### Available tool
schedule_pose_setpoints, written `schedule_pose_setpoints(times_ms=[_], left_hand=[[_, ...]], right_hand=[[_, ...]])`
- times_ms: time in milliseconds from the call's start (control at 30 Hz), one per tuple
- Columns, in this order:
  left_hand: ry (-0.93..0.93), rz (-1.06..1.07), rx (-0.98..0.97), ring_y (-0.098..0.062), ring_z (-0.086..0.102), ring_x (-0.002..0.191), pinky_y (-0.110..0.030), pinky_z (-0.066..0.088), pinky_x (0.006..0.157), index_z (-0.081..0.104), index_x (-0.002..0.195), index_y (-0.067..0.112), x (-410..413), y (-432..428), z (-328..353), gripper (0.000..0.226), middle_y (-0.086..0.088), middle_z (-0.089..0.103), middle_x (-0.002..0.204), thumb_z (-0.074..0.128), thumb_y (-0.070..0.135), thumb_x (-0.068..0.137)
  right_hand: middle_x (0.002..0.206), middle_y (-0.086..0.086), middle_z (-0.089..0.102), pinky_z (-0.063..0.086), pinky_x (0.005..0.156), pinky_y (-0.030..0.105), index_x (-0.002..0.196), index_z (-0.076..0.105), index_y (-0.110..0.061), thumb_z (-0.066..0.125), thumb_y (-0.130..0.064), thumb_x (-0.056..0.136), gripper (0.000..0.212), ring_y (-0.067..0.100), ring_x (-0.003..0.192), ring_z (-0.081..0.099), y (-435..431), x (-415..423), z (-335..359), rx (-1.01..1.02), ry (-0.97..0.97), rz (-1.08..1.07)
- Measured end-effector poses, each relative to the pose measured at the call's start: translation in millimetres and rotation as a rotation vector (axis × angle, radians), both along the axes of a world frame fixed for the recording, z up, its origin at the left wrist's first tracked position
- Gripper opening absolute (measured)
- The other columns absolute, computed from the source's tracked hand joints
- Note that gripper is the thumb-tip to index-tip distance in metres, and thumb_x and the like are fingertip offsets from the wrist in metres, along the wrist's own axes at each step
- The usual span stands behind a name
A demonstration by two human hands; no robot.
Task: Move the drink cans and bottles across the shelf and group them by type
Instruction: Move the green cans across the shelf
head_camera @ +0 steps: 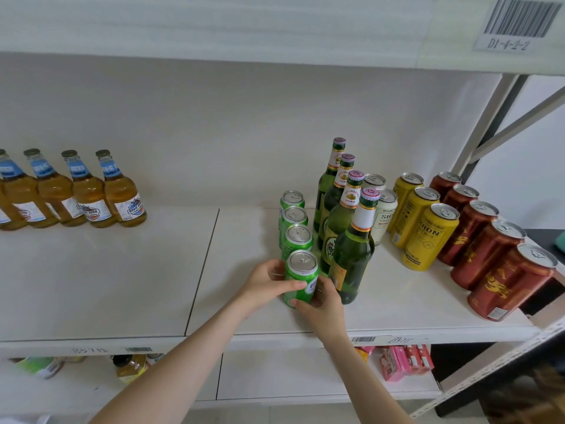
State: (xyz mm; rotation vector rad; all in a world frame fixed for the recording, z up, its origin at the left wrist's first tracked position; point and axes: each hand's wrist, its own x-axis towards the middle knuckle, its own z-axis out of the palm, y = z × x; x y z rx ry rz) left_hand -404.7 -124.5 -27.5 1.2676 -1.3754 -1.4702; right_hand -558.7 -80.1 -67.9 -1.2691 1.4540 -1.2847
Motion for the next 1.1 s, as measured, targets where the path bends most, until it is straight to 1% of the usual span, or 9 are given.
schedule_pose_setpoints(times_ms=[200, 467, 533, 633, 733, 800, 900, 1000, 1100], left_hand=[[0.002, 0.010, 0.004, -0.019, 0.071, 0.098, -0.037, 0.058, 0.087, 0.065, 0.104, 0.013, -1, -8, -3, 0.070, -0.002, 0.076, 0.101, 0.092, 0.040, 0.044], [0.008, 0.003, -0.001, -0.016, 0.072, 0.095, -0.034, 0.059, 0.083, 0.066, 0.104, 0.013, 0, -13, -4, 0.069, -0.001, 0.076, 0.099, 0.092, 0.039, 0.046], [0.008, 0.004, -0.006, -0.014, 0.072, 0.095, -0.031, 0.059, 0.080, 0.066, 0.104, 0.016, -1, -11, -4, 0.062, -0.001, 0.076, 0.100, 0.091, 0.037, 0.050], [-0.054, 0.054, -0.027, -0.007, 0.070, 0.090, -0.017, 0.051, 0.067, 0.066, 0.103, 0.023, 3, -5, -4, 0.049, 0.001, 0.073, 0.101, 0.088, 0.036, 0.061], [-0.127, 0.173, -0.028, -0.011, 0.066, 0.095, -0.020, 0.047, 0.072, 0.063, 0.112, 0.021, 14, 3, -7, 0.055, 0.000, 0.068, 0.105, 0.085, 0.044, 0.067], [-0.171, 0.253, -0.059, -0.015, 0.064, 0.095, -0.020, 0.046, 0.072, 0.063, 0.113, 0.018, 25, 11, -10, 0.044, -0.001, 0.067, 0.103, 0.080, 0.040, 0.078], [-0.320, 0.328, -0.143, -0.019, 0.063, 0.101, -0.022, 0.046, 0.082, 0.063, 0.117, 0.014, 45, 27, -12, 0.036, -0.004, 0.068, 0.107, 0.069, 0.035, 0.088], [-0.639, 0.301, -0.301, -0.020, 0.055, 0.118, -0.031, 0.043, 0.096, 0.058, 0.127, 0.014, 67, 46, -14, 0.042, -0.003, 0.062, 0.123, 0.061, 0.038, 0.093], [-0.923, 0.227, -0.485, -0.024, 0.045, 0.129, -0.035, 0.037, 0.105, 0.051, 0.136, 0.016, 86, 66, -13, 0.049, -0.002, 0.053, 0.138, 0.054, 0.042, 0.096]], right_hand=[[0.121, -0.003, 0.067, 0.051, 0.098, 0.035, 0.129, 0.054, -0.013, 0.084, -0.004, 0.070, 0.067, 0.012, 0.113, 0.062, -10, 2, -2, 0.000, 0.023, -0.014], [0.124, -0.002, 0.066, 0.052, 0.099, 0.038, 0.132, 0.053, -0.014, 0.085, -0.008, 0.071, 0.069, 0.013, 0.115, 0.061, -13, 3, -4, 0.009, 0.040, -0.025], [0.121, -0.003, 0.067, 0.052, 0.098, 0.036, 0.128, 0.056, -0.017, 0.085, -0.009, 0.071, 0.064, 0.012, 0.113, 0.062, -11, 4, -4, 0.015, 0.039, -0.035], [0.115, -0.007, 0.069, 0.053, 0.097, 0.034, 0.119, 0.057, -0.024, 0.085, -0.009, 0.071, 0.058, 0.010, 0.109, 0.064, -8, 6, -5, 0.049, 0.005, -0.064], [0.112, -0.006, 0.069, 0.052, 0.095, 0.031, 0.120, 0.057, -0.021, 0.085, -0.012, 0.071, 0.057, 0.010, 0.107, 0.064, 1, 8, -6, 0.081, 0.003, -0.125], [0.115, 0.000, 0.066, 0.050, 0.095, 0.032, 0.125, 0.055, -0.016, 0.083, -0.014, 0.075, 0.057, 0.016, 0.110, 0.062, 10, 8, -5, 0.099, 0.052, -0.159], [0.129, 0.007, 0.060, 0.046, 0.101, 0.035, 0.137, 0.047, -0.012, 0.077, -0.016, 0.082, 0.063, 0.020, 0.119, 0.054, 24, 11, -1, 0.127, 0.154, -0.161], [0.141, 0.005, 0.051, 0.042, 0.106, 0.040, 0.145, 0.038, -0.015, 0.072, -0.024, 0.087, 0.068, 0.022, 0.131, 0.045, 40, 17, 6, 0.126, 0.284, -0.129], [0.146, 0.006, 0.046, 0.038, 0.108, 0.040, 0.147, 0.035, -0.014, 0.069, -0.029, 0.088, 0.069, 0.025, 0.134, 0.039, 55, 22, 11, 0.069, 0.476, -0.098]])
